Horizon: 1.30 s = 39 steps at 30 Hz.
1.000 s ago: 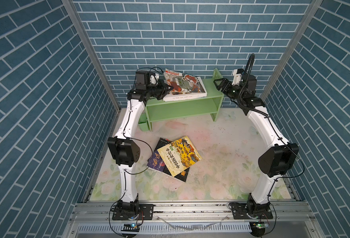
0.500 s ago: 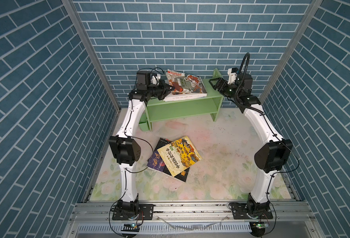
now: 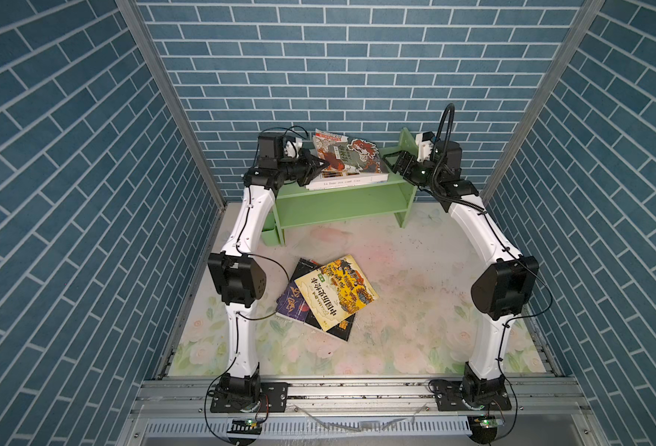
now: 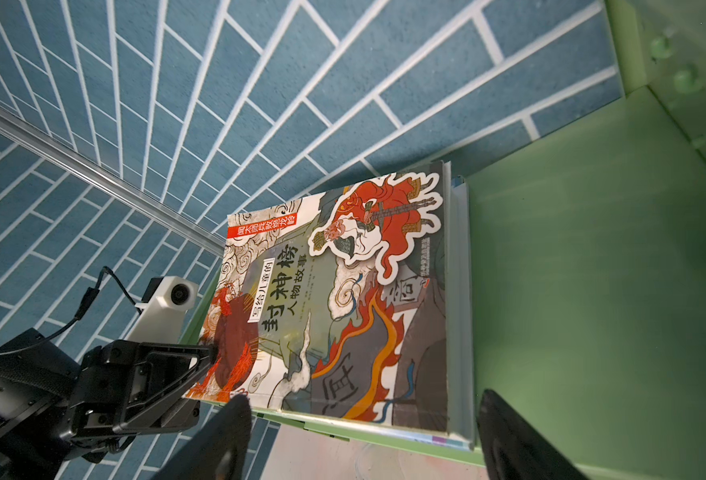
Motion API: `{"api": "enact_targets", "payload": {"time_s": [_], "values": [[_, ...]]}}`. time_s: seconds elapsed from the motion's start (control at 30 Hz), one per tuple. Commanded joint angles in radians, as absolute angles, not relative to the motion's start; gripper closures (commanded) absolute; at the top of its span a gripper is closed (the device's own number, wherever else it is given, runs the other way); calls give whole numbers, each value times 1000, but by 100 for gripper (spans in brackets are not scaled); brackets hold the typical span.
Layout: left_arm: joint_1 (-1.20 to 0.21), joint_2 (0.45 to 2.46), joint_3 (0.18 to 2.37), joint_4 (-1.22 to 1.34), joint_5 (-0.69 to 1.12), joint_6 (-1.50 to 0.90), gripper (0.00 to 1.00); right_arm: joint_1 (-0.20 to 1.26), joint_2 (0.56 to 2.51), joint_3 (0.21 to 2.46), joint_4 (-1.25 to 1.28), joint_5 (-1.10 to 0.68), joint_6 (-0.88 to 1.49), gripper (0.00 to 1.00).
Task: Stacking books/files
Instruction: Move the book to the bookshelf.
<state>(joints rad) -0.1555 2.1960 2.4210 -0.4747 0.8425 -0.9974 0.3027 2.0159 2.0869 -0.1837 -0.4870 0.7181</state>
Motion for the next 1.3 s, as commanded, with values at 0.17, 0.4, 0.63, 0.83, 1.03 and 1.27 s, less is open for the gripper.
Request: {"api": "enact_targets", "payload": {"time_s": [0.17, 0.4, 0.63, 0.83, 1.03, 1.27], "values": [[-153, 2189, 2438, -471, 859, -966, 87, 319, 2050, 2156, -199, -518, 743, 15], [-151, 2180, 2434, -492, 857, -945, 86, 324, 2062, 2162, -208, -512, 752, 15], [-145, 2172, 2427, -491, 850, -945, 85, 325, 2070, 2161, -217, -505, 754, 15], [-140, 2168, 2427, -485, 846, -946, 63, 327, 2071, 2161, -218, -499, 758, 16], [-131, 2156, 2433, -483, 835, -945, 43, 327, 2071, 2166, -225, -491, 752, 16], [-117, 2139, 2469, -573, 776, -883, 25, 325, 2066, 2165, -227, -485, 747, 16]]}}
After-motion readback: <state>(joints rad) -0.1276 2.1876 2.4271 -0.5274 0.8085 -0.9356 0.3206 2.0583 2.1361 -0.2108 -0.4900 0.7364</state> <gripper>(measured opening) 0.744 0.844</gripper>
